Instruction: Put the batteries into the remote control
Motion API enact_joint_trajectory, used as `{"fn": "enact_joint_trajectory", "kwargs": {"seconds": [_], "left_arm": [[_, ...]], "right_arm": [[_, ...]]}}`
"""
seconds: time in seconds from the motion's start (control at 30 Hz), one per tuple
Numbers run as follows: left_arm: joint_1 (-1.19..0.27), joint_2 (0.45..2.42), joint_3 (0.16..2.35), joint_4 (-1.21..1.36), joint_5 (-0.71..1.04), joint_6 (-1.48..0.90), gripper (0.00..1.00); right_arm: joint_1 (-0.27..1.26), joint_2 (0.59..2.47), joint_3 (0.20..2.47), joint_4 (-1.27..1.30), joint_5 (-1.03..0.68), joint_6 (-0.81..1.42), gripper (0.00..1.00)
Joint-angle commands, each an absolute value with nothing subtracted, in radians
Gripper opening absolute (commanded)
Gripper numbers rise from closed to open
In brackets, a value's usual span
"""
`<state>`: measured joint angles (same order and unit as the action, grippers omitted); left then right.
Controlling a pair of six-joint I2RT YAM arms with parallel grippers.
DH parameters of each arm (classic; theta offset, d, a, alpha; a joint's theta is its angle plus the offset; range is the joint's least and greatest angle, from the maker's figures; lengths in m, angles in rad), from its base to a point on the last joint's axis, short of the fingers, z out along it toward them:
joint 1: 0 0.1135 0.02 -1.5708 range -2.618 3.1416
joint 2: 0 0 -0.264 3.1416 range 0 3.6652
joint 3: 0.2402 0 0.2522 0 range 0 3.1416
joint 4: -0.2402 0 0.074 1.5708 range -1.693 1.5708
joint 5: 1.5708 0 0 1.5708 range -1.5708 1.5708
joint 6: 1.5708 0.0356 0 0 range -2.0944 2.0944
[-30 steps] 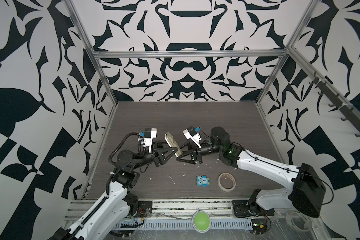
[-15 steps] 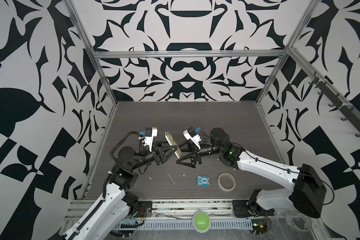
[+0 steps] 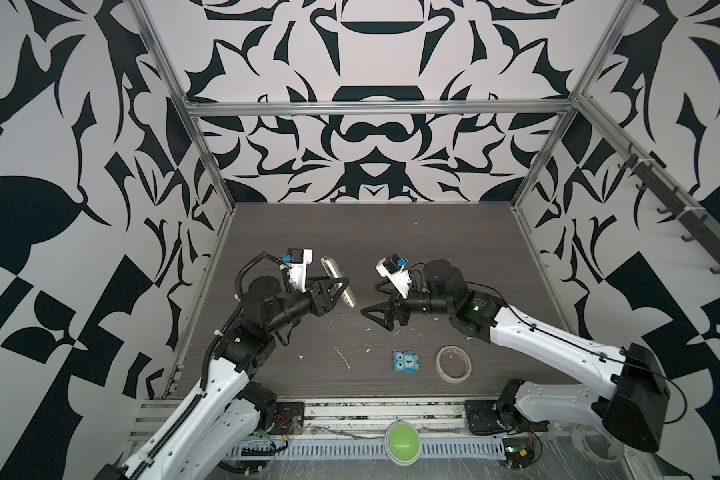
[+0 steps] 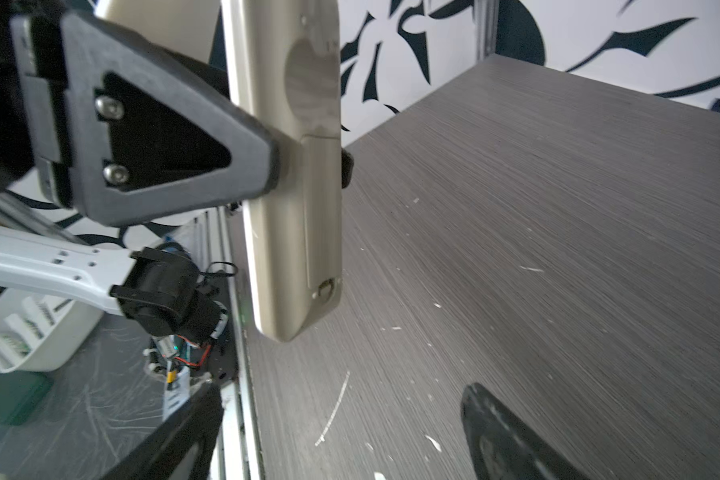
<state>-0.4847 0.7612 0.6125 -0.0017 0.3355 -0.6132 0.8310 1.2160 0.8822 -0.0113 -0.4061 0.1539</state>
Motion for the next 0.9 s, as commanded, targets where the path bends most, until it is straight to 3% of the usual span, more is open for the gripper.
{"fn": "enact_joint_trajectory", "kwargs": {"seconds": [0.0,0.33,0.47,0.87], "left_arm": [[-0.486,0.806,0.646,-0.086,0.243,-0.571,0.04],[-0.496,1.066,0.776,-0.365,-0.038,-0.59,0.0],[-0.574,1.174,0.823,-0.409,-0.149,-0.618,0.0],[-0.682,1.43,0.907,-0.444,-0.215,-0.706,0.02]], "right_arm": [[0.833,1.19,0.92,-0.098,-0.282,0.098,0.93],[0.833,1.209,0.932,-0.14,-0.22,0.061,0.92],[0.833,1.216,0.937,-0.145,-0.217,0.05,0.92],[0.832,1.226,0.942,-0.177,-0.199,0.04,0.92]]}}
